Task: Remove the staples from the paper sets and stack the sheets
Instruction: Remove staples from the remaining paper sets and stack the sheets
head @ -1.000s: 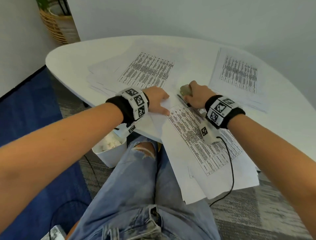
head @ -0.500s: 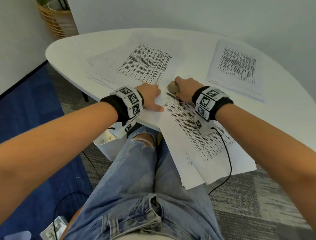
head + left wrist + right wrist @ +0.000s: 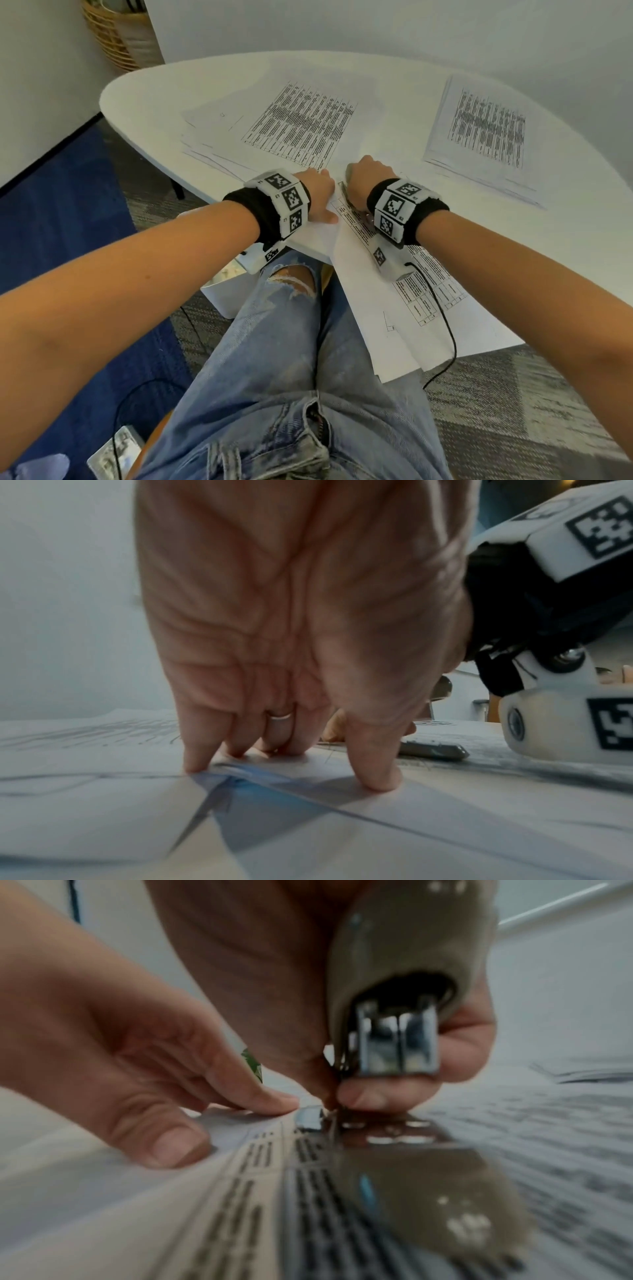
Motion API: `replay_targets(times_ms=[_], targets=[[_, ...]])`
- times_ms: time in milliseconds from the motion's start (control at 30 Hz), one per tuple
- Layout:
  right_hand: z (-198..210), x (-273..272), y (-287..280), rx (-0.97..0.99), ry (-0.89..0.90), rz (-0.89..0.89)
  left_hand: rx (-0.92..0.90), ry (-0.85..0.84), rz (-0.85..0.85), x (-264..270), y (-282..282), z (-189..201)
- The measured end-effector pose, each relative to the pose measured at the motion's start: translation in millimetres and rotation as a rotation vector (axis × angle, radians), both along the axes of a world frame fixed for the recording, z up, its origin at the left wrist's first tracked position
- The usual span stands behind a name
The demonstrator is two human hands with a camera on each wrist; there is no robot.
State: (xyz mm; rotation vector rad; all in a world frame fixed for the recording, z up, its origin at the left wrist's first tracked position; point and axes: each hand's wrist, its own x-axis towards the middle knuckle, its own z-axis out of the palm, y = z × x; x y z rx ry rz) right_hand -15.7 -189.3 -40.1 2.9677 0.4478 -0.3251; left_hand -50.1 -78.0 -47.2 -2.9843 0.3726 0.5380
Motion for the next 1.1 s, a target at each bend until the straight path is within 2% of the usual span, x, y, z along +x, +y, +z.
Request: replay_targets(times_ms=[200, 333, 500, 733, 1100], targets=[[3.9, 4.4, -8.6, 0.08, -0.113, 0.047, -0.021, -0.011, -0.004, 0.5, 0.2, -5.2], [0.1, 7.8, -0.4, 0.11, -0.045, -0.055, -0.06, -0.019, 0.014, 0.7, 2.1, -7.9], [-2.0, 16.8, 13.9, 0.001, -0.028, -0.015, -0.06, -0.021, 0.007, 0.5, 2.8, -7.4], [7.6, 10.3, 11.8, 0.096, -0.01, -0.034, -0.093, -0.029, 0.045, 0.2, 1.1, -7.4], [23.3, -0.3, 9.2, 0.116, 0.019, -0.062, -0.147, -0.019, 0.086, -4.0, 1.2, -8.5]])
